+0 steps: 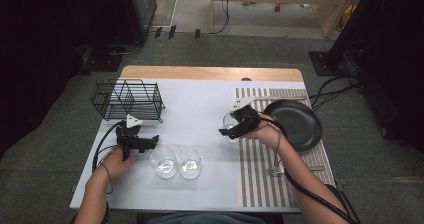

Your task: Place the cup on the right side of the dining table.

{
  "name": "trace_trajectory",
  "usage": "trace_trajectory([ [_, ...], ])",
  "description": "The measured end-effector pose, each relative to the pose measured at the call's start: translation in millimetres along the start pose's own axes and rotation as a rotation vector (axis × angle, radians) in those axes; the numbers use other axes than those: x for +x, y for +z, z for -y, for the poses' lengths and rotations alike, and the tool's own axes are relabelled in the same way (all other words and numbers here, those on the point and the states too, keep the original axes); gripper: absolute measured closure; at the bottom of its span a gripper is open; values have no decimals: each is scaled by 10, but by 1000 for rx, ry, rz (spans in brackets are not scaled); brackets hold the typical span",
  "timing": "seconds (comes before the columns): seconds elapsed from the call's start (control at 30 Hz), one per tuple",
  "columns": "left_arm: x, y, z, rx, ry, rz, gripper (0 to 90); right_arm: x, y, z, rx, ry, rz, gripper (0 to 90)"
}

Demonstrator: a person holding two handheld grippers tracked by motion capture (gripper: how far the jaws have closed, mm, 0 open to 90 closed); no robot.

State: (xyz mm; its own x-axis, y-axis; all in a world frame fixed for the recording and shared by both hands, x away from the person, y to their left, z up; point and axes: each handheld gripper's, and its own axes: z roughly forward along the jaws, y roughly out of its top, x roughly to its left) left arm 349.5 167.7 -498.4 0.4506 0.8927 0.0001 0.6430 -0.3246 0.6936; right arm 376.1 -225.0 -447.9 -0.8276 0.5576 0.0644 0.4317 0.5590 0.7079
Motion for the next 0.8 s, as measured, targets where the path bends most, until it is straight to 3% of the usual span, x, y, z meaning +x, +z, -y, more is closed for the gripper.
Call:
trace_trajectory([
  [0.8,-1,0,1,0,-1,-1,0,-143,-38,-14,-16,74,72,187],
])
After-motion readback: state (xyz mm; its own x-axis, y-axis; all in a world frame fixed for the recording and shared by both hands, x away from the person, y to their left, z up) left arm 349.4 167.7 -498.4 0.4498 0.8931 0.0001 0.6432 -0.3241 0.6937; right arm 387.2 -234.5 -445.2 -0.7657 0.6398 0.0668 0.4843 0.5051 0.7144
